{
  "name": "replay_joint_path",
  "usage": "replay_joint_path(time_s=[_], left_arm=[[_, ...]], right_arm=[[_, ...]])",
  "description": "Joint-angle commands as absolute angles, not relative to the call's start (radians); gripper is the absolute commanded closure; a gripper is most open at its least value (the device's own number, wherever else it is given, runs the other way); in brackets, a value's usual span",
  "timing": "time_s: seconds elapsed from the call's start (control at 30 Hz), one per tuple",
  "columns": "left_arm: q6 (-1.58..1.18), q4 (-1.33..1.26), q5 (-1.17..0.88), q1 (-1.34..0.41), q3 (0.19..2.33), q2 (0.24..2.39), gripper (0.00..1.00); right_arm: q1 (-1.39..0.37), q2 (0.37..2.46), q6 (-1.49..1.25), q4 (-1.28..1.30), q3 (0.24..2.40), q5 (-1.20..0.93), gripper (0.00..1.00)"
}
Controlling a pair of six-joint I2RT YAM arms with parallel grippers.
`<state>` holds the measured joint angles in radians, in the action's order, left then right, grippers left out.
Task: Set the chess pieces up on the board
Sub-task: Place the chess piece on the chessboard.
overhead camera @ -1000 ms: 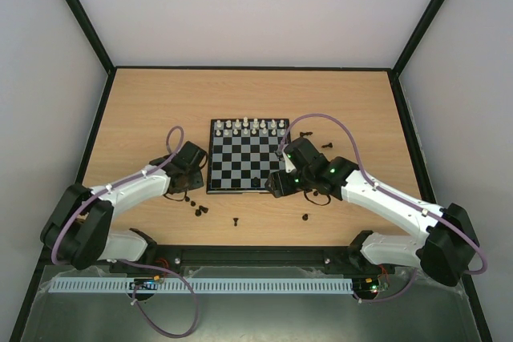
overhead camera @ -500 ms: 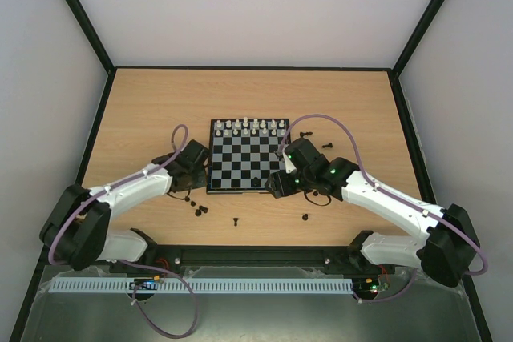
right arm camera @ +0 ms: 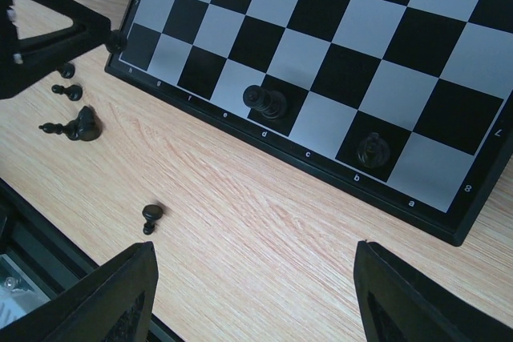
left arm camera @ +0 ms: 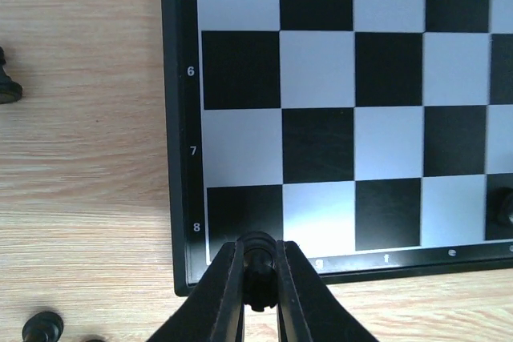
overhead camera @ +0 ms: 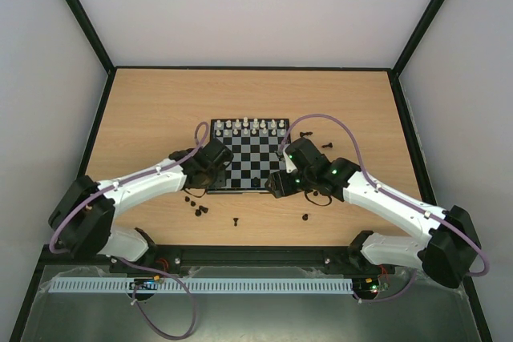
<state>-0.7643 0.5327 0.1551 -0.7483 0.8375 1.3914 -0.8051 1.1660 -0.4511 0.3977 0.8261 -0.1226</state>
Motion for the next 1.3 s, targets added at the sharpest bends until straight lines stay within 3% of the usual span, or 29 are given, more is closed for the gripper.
replay_joint_path(time_s=[0.0,0.6,1.07,1.27], left_arm=[[-0.772,0.538,0.150,-0.755,0.836,1.434,0.93],[-0.769,0.502,0.169,-0.755,0.830,1.492,0.86],[-0.770,0.530,0.191,-0.754,0.849,1.453,0.67],[-0.735,0.550,0.225,-0.754,0.883,1.349,0.45]], right_arm=[[-0.804,1.144,-0.440,0.410,0.819,-0.117,0.32],[-0.804,1.137,-0.440,0.407,0.813,-0.120,0.32],[-0.805,1.133,-0.442,0.409,0.812,-0.113,0.32],[-0.805,1.151,-0.445,0.417,0.822,-0.085,0.31]])
